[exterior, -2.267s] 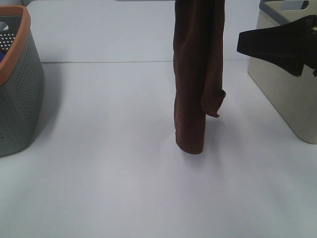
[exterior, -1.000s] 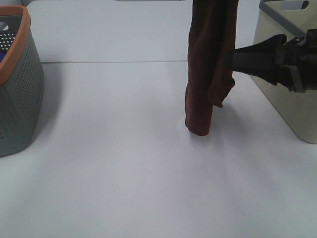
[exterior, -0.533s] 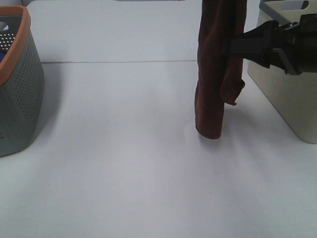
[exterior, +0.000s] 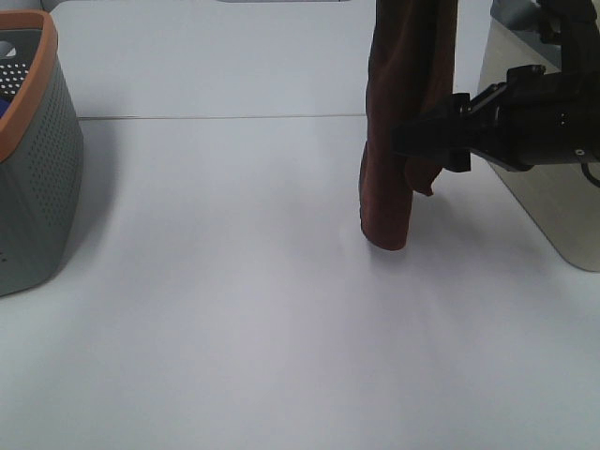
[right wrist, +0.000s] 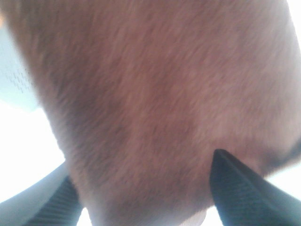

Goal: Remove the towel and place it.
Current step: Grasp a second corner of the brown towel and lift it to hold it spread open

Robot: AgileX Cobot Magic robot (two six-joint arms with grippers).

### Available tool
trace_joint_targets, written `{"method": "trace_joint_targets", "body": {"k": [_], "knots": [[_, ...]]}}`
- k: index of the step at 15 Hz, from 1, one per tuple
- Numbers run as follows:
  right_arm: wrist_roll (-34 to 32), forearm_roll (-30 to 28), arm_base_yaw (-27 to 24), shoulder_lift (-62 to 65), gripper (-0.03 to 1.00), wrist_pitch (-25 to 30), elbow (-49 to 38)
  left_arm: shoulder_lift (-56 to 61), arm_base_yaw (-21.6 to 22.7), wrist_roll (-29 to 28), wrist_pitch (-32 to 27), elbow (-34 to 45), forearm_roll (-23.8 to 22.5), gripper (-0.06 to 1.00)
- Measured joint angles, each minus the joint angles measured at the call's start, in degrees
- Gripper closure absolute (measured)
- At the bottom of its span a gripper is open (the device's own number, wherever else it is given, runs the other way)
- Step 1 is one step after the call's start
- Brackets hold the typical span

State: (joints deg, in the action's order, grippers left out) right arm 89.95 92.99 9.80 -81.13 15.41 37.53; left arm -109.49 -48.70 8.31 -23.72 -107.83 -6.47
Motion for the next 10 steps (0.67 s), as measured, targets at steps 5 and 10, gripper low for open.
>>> {"method": "trace_joint_targets", "body": {"k": [5,10], "knots": [[-5.10,-9.91,0.00,0.00,0.53,-6.02,0.00,0.00,0.00,0.00,0.00,0.00,-0.11,0.93],[-5.16,-10.37,0.00,-1.43,0.70,-9.11,0.00,0.00,0.00,-0.11,0.00,0.00,-0.17,0.93]]}}
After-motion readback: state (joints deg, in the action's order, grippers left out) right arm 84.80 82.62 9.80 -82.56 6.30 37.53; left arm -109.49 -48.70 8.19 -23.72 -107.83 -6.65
